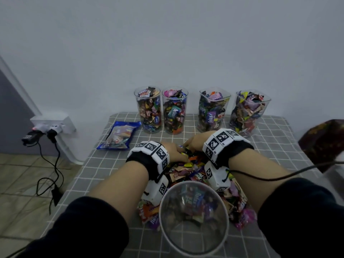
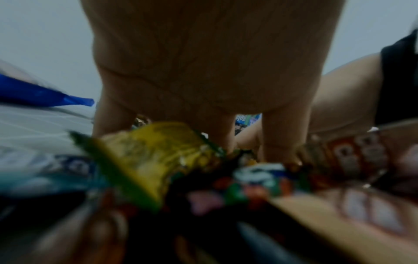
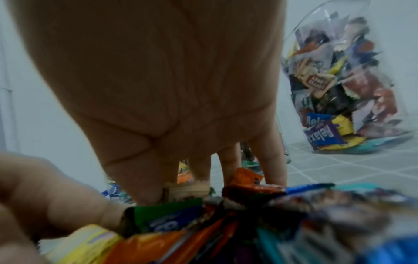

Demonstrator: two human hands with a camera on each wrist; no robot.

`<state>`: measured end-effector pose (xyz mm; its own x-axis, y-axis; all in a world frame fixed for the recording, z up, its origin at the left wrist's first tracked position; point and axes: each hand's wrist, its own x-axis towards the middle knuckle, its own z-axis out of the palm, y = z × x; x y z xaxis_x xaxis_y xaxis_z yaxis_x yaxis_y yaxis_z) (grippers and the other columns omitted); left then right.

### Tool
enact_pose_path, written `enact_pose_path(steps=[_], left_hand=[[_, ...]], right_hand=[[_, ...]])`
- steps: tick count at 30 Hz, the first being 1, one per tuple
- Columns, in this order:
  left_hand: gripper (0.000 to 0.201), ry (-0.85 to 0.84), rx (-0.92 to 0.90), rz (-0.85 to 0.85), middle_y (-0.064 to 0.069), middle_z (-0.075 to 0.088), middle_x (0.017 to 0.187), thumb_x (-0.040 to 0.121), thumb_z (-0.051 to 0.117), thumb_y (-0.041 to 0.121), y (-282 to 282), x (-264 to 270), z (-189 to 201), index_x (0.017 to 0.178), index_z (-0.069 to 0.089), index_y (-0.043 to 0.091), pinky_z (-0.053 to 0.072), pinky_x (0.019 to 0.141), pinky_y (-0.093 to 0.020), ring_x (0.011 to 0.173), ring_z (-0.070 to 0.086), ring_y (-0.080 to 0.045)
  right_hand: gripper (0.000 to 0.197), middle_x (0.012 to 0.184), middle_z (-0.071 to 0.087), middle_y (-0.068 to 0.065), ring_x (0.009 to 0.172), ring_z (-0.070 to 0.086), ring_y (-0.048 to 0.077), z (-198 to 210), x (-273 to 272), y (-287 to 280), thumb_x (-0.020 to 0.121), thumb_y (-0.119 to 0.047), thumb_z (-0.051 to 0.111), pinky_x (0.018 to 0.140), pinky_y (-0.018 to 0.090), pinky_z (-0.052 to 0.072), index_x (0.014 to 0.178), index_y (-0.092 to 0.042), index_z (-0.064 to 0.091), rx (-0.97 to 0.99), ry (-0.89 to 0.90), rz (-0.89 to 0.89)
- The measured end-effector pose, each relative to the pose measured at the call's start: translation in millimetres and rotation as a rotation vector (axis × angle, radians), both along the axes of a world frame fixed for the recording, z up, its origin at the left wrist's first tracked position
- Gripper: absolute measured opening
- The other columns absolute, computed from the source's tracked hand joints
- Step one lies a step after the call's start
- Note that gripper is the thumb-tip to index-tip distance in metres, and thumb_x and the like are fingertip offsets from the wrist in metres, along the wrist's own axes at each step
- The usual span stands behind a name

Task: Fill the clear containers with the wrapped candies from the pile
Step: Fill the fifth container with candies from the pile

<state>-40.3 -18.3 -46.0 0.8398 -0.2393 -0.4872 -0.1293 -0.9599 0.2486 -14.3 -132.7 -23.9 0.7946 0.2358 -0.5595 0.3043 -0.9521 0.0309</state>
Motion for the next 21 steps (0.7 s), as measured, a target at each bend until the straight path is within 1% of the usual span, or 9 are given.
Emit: enact_pose_path(steps=[2, 4, 5, 6, 9, 12, 15, 18, 21], left_hand=[[0.06, 0.022, -0.002, 0.001, -0.003, 0.045, 0.142, 0.082, 0.055, 0.059, -0.9, -10.4, 1.7, 0.135, 0.049, 0.032, 0.036, 0.106, -0.038, 0.123, 0.046, -0.026], [0.069, 0.041, -0.022, 0.004, -0.002, 0.048, 0.141, 0.073, 0.055, 0.065, -0.1, -19.5, 4.8, 0.134, 0.049, 0.035, 0.035, 0.106, -0.037, 0.122, 0.047, -0.024], [0.068, 0.054, -0.033, 0.011, -0.002, 0.049, 0.14, 0.073, 0.056, 0.065, 0.3, -24.1, 8.1, 0.134, 0.048, 0.036, 0.035, 0.106, -0.036, 0.122, 0.047, -0.023], [0.064, 0.07, -0.059, 0.016, -0.002, 0.049, 0.14, 0.079, 0.057, 0.06, 1.1, -28.6, 11.6, 0.136, 0.046, 0.036, 0.034, 0.106, -0.033, 0.123, 0.046, -0.022], [0.057, 0.051, -0.111, 0.037, -0.002, 0.039, 0.148, 0.092, 0.051, 0.045, 6.5, -39.8, 24.7, 0.144, 0.036, 0.026, 0.026, 0.106, -0.027, 0.134, 0.036, -0.021], [0.061, -0.08, -0.056, 0.047, -0.005, 0.029, 0.153, 0.093, 0.049, 0.046, 15.5, -53.8, 40.7, 0.146, 0.032, 0.023, 0.024, 0.108, -0.028, 0.139, 0.029, -0.024], [0.067, -0.093, 0.013, 0.017, -0.005, 0.029, 0.153, 0.09, 0.055, 0.045, 22.0, -67.3, 51.7, 0.148, 0.028, 0.026, 0.027, 0.107, -0.029, 0.138, 0.031, -0.025], [0.078, -0.048, 0.051, -0.032, -0.004, 0.03, 0.153, 0.087, 0.061, 0.042, 17.2, -83.4, 50.9, 0.15, 0.017, 0.028, 0.031, 0.105, -0.029, 0.136, 0.034, -0.024], [0.089, -0.042, 0.056, -0.07, -0.006, 0.029, 0.152, 0.084, 0.065, 0.043, 11.5, -92.6, 36.1, 0.151, 0.009, 0.028, 0.035, 0.107, -0.035, 0.135, 0.035, -0.028]], right_hand=[[0.044, 0.149, 0.033, 0.018, 0.136, 0.033, 0.027, 0.8, -7.0, -1.8, 0.1, 0.0, 0.029, 0.095, 0.023, 0.028, 0.144, 0.003, 0.027, -0.093, 0.069, 0.042], [0.044, 0.149, 0.034, 0.015, 0.135, 0.035, 0.027, 0.7, -16.1, -5.2, 0.101, -0.003, 0.03, 0.096, 0.025, 0.031, 0.144, 0.0, 0.03, -0.167, 0.072, 0.118], [0.043, 0.147, 0.036, 0.014, 0.133, 0.038, 0.028, 1.4, -20.8, -7.9, 0.101, -0.005, 0.031, 0.099, 0.027, 0.032, 0.143, -0.002, 0.033, -0.177, 0.077, 0.152], [0.042, 0.147, 0.038, 0.014, 0.132, 0.039, 0.028, 3.6, -25.8, -12.3, 0.101, -0.006, 0.033, 0.101, 0.029, 0.033, 0.143, -0.003, 0.035, -0.175, 0.085, 0.143], [0.041, 0.145, 0.041, 0.014, 0.129, 0.042, 0.029, 13.3, -43.7, -27.0, 0.102, -0.01, 0.033, 0.106, 0.033, 0.032, 0.142, -0.004, 0.038, -0.049, 0.052, 0.084], [0.04, 0.146, 0.042, 0.009, 0.129, 0.043, 0.028, 31.4, -63.3, -43.9, 0.101, -0.016, 0.036, 0.106, 0.033, 0.033, 0.141, -0.012, 0.043, 0.063, -0.006, 0.129], [0.043, 0.145, 0.042, 0.005, 0.13, 0.041, 0.024, 38.6, -80.5, -59.9, 0.099, -0.021, 0.04, 0.105, 0.031, 0.032, 0.142, -0.023, 0.041, 0.178, -0.018, 0.037], [0.067, 0.146, 0.041, 0.004, 0.127, 0.043, 0.025, 28.5, -90.7, -68.3, 0.087, -0.035, 0.059, 0.103, 0.038, 0.038, 0.145, -0.041, 0.027, 0.185, 0.014, 0.006], [0.094, 0.152, 0.03, 0.002, 0.132, 0.039, 0.027, 6.6, -98.1, -65.5, 0.075, -0.056, 0.068, 0.105, 0.046, 0.038, 0.147, -0.044, 0.011, 0.098, 0.003, 0.075]])
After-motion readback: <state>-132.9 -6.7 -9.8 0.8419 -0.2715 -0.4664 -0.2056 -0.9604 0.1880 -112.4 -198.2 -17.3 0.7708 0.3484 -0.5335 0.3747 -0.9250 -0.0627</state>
